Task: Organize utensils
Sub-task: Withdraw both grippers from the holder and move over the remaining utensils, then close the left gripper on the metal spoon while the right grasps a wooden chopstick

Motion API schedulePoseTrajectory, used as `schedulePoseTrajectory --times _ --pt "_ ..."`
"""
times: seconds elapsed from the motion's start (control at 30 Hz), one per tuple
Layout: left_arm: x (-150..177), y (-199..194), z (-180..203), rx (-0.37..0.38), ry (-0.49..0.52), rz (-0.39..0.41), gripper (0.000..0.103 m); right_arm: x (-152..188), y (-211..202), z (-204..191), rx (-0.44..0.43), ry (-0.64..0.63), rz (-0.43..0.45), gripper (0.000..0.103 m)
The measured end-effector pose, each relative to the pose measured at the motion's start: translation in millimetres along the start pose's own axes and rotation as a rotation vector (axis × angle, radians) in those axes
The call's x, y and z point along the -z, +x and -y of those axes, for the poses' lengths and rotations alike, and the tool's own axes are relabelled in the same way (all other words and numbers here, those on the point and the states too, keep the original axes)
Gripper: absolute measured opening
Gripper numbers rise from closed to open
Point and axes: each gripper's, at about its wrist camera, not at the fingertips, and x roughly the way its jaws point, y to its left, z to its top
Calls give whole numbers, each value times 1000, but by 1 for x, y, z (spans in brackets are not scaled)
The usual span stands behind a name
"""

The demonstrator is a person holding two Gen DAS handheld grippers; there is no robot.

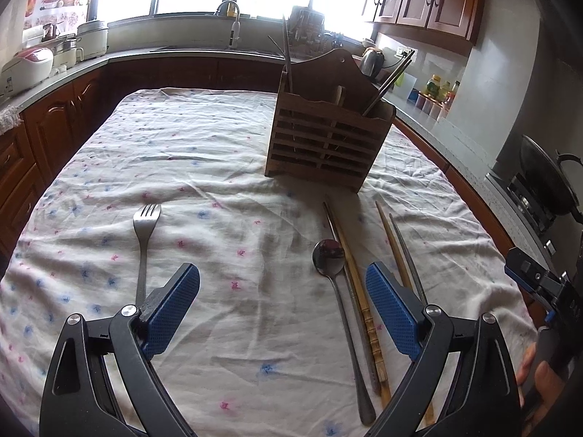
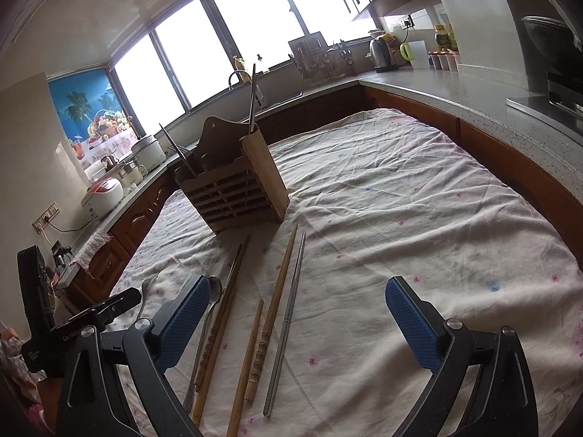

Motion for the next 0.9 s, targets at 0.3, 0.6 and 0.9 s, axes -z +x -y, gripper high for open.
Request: schedulePoseTrajectory --times 0.3,0.6,0.9 --pt "-8 21 5 51 44 -35 86 -7 19 -2 -16 -15 -48 94" --pt "-19 62 21 97 143 -150 70 -16 50 -4 -3 -25 -122 68" --pt "-16 102 42 77 245 -245 52 -20 86 -5 18 -35 -204 52"
